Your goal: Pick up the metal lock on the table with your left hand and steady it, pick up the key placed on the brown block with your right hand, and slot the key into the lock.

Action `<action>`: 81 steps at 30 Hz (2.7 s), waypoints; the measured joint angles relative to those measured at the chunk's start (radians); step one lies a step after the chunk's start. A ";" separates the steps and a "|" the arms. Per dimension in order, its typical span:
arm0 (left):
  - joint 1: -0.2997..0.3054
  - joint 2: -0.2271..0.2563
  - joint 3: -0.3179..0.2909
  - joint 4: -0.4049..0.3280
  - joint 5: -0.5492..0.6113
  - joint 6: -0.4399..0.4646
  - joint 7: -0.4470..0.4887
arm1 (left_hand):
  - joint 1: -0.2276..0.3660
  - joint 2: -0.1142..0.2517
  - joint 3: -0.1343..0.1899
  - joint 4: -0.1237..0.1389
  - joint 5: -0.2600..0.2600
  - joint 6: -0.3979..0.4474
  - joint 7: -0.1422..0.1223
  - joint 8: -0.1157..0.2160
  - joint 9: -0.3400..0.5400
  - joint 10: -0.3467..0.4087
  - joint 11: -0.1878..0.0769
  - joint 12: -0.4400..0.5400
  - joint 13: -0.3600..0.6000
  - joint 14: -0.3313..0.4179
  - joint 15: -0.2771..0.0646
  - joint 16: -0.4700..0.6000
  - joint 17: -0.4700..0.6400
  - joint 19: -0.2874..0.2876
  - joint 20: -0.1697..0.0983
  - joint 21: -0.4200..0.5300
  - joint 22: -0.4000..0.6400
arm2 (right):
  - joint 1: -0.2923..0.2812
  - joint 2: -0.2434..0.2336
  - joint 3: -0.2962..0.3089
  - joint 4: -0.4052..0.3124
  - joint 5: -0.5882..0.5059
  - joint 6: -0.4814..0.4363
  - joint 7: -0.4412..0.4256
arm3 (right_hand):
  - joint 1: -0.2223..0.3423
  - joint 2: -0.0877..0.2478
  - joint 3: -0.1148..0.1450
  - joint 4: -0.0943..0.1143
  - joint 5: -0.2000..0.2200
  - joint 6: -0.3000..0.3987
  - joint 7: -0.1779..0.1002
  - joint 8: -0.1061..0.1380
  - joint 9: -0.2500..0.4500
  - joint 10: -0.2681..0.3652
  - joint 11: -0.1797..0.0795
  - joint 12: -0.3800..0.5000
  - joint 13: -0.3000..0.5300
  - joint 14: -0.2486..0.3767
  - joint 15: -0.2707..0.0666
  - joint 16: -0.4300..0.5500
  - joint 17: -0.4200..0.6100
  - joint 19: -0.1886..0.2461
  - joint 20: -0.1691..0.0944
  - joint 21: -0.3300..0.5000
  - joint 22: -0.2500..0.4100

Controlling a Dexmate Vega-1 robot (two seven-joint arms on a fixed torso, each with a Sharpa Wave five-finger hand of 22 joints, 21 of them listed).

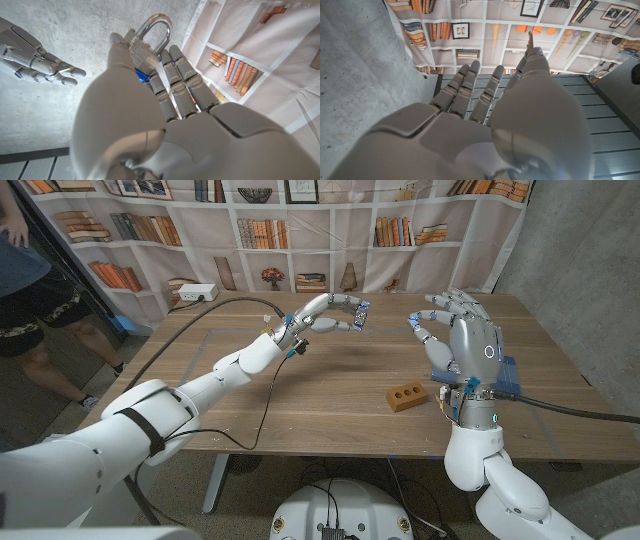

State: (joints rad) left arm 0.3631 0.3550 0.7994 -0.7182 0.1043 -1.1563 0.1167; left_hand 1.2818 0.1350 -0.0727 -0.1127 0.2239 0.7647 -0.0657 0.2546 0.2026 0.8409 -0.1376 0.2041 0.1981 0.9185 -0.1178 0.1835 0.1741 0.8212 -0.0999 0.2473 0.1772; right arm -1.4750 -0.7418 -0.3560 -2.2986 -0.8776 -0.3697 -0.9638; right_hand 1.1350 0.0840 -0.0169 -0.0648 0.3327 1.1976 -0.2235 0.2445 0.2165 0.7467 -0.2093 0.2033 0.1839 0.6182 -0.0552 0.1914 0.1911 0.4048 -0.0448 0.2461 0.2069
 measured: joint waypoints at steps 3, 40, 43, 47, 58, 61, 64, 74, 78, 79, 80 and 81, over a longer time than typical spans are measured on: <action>0.050 0.016 -0.043 -0.094 0.005 0.062 0.000 | 0.000 0.000 0.000 0.000 0.000 0.000 0.000 0.000 0.000 0.000 0.000 0.000 0.000 0.000 0.000 -0.002 0.001 -0.008 0.000 0.000 0.000 | -0.008 -0.018 0.037 -0.008 0.021 0.044 0.012 | 0.000 0.000 -0.003 -0.003 0.000 0.000 0.000 0.000 0.000 0.000 0.000 0.000 0.000 0.000 0.000 0.000 0.000 0.000 0.000 0.000 0.000; 0.210 0.063 -0.188 -0.532 0.053 0.357 0.021 | 0.000 0.000 0.000 0.000 -0.005 0.001 0.002 -0.016 0.000 -0.009 0.009 -0.007 0.000 -0.014 -0.005 -0.004 0.000 -0.014 0.007 -0.015 0.002 | 0.066 -0.052 0.259 0.076 0.098 0.482 0.205 | 0.011 0.010 -0.025 0.008 0.000 -0.005 0.002 0.003 0.015 -0.022 0.000 0.000 0.000 -0.018 -0.004 0.000 0.002 -0.009 0.002 0.000 0.000; 0.203 0.072 -0.184 -0.534 0.008 0.357 -0.049 | 0.000 0.000 0.000 0.000 -0.005 0.001 0.002 -0.017 0.000 -0.009 0.009 -0.007 0.000 -0.015 -0.004 -0.004 0.000 -0.014 0.007 -0.015 0.002 | 0.121 -0.067 0.265 0.091 0.084 0.495 0.226 | 0.011 0.010 -0.025 0.008 0.000 -0.005 0.002 0.002 0.014 -0.021 0.000 0.000 0.000 -0.018 -0.004 0.000 0.002 -0.009 0.002 0.000 0.000; 0.194 0.091 -0.179 -0.551 -0.003 0.363 -0.069 | 0.000 0.000 0.000 0.000 -0.005 -0.002 0.005 -0.019 0.000 -0.009 0.009 -0.007 0.000 -0.015 -0.003 -0.004 0.000 -0.018 0.004 -0.015 0.002 | 0.133 -0.072 0.266 0.094 0.071 0.513 0.260 | 0.011 0.010 -0.030 0.003 0.000 -0.005 0.002 0.002 0.014 -0.027 -0.005 0.000 0.000 -0.018 -0.004 0.000 0.001 -0.009 0.002 0.000 0.000; 0.185 0.128 -0.171 -0.596 -0.129 0.441 -0.273 | 0.005 0.005 0.000 0.000 -0.008 -0.002 0.006 -0.023 -0.001 -0.009 0.009 -0.012 -0.001 -0.030 0.000 -0.006 0.001 -0.023 0.009 -0.015 0.002 | 0.234 -0.119 0.260 0.121 0.072 0.546 0.327 | 0.015 0.014 -0.034 0.007 0.000 -0.012 -0.002 0.002 0.014 -0.032 0.000 0.000 0.000 -0.023 0.002 0.000 0.002 -0.009 0.002 0.000 0.000; 0.182 0.148 -0.167 -0.623 -0.151 0.456 -0.310 | 0.005 0.005 0.000 0.000 -0.008 -0.002 0.006 -0.025 -0.001 -0.015 0.014 -0.012 -0.001 -0.030 0.000 -0.006 0.001 -0.023 0.009 -0.015 0.002 | 0.256 -0.126 0.256 0.126 0.087 0.565 0.363 | 0.015 0.014 -0.040 0.007 0.000 -0.012 -0.002 0.002 0.014 -0.037 -0.005 0.000 0.000 -0.023 0.001 0.000 0.001 -0.009 0.002 0.000 0.000; 0.181 0.163 -0.166 -0.644 -0.172 0.469 -0.342 | 0.005 0.005 0.000 0.000 -0.008 -0.002 0.006 -0.027 -0.001 -0.015 0.014 -0.012 -0.001 -0.030 0.000 -0.006 0.001 -0.023 0.009 -0.015 0.002 | 0.271 -0.131 0.254 0.130 0.099 0.577 0.390 | 0.015 0.014 -0.041 0.008 0.000 -0.012 -0.002 0.001 0.014 -0.040 -0.003 0.000 0.000 -0.029 -0.004 0.000 0.001 -0.009 0.002 0.000 0.000; 0.168 0.209 -0.166 -0.706 -0.220 0.518 -0.440 | 0.005 0.005 0.000 0.000 -0.009 -0.002 0.006 -0.029 0.002 -0.018 0.011 -0.012 -0.001 -0.031 0.002 -0.006 0.001 -0.032 0.011 -0.023 0.002 | 0.308 -0.149 0.245 0.136 0.123 0.623 0.469 | 0.019 0.018 -0.053 0.011 0.000 -0.012 -0.002 0.000 0.013 -0.072 -0.005 -0.007 0.000 -0.035 0.001 0.000 0.002 0.007 0.000 0.000 0.000; 0.157 0.214 -0.161 -0.708 -0.235 0.532 -0.482 | 0.010 0.009 0.000 0.000 -0.009 -0.007 0.011 -0.031 0.005 -0.022 0.015 -0.012 -0.001 -0.032 0.002 -0.006 0.000 -0.032 0.011 -0.023 0.002 | 0.322 -0.159 0.243 0.137 0.128 0.639 0.490 | 0.016 0.021 -0.057 0.015 0.000 -0.013 -0.002 0.000 0.013 -0.081 -0.006 -0.007 0.000 -0.043 0.000 0.000 0.002 0.007 0.000 0.000 0.000; 0.150 0.216 -0.158 -0.710 -0.237 0.535 -0.492 | 0.013 0.013 0.000 0.000 -0.012 -0.007 0.011 -0.032 0.005 -0.022 0.015 -0.012 -0.001 -0.034 0.001 -0.009 0.000 -0.032 0.011 -0.023 0.002 | 0.326 -0.161 0.243 0.137 0.132 0.646 0.502 | 0.016 0.021 -0.057 0.015 0.000 -0.013 -0.002 0.000 0.013 -0.081 -0.006 -0.007 0.000 -0.047 0.004 0.000 0.002 0.007 0.000 0.000 0.000; 0.146 0.217 -0.156 -0.711 -0.239 0.537 -0.502 | 0.013 0.013 0.000 0.000 -0.012 -0.008 0.011 -0.033 0.005 -0.022 0.015 -0.012 -0.001 -0.035 0.002 -0.009 0.000 -0.032 0.011 -0.023 0.002 | 0.328 -0.163 0.243 0.137 0.135 0.650 0.510 | 0.016 0.021 -0.057 0.015 0.000 -0.012 -0.002 0.000 0.013 -0.084 -0.004 -0.007 0.000 -0.048 0.002 -0.002 0.002 0.007 0.000 0.000 0.000; 0.144 0.218 -0.155 -0.711 -0.240 0.539 -0.509 | 0.013 0.013 0.000 0.000 -0.012 -0.008 0.011 -0.033 0.005 -0.022 0.015 -0.012 -0.001 -0.035 0.002 -0.008 0.000 -0.032 0.011 -0.023 0.002 | 0.331 -0.164 0.243 0.137 0.137 0.652 0.513 | 0.016 0.021 -0.057 0.015 0.000 -0.013 -0.002 0.000 0.013 -0.085 -0.002 -0.007 0.000 -0.050 0.000 -0.006 0.002 0.007 0.000 0.000 0.000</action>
State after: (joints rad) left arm 0.5073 0.5726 0.6443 -1.4291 -0.1355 -0.6177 -0.3928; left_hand 1.2953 0.1481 -0.0727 -0.1127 0.2120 0.7572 -0.0546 0.2217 0.2081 0.8189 -0.1231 0.1921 0.1973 0.8836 -0.1158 0.1752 0.1744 0.7888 -0.0890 0.2241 0.1793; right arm -1.1440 -0.9061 -0.1134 -2.1616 -0.7407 0.2825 -0.4506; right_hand 1.1508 0.1049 -0.0735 -0.0500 0.3327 1.1851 -0.2252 0.2447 0.2298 0.6620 -0.2117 0.1958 0.1838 0.5678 -0.0554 0.1852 0.1933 0.4121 -0.0448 0.2461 0.2072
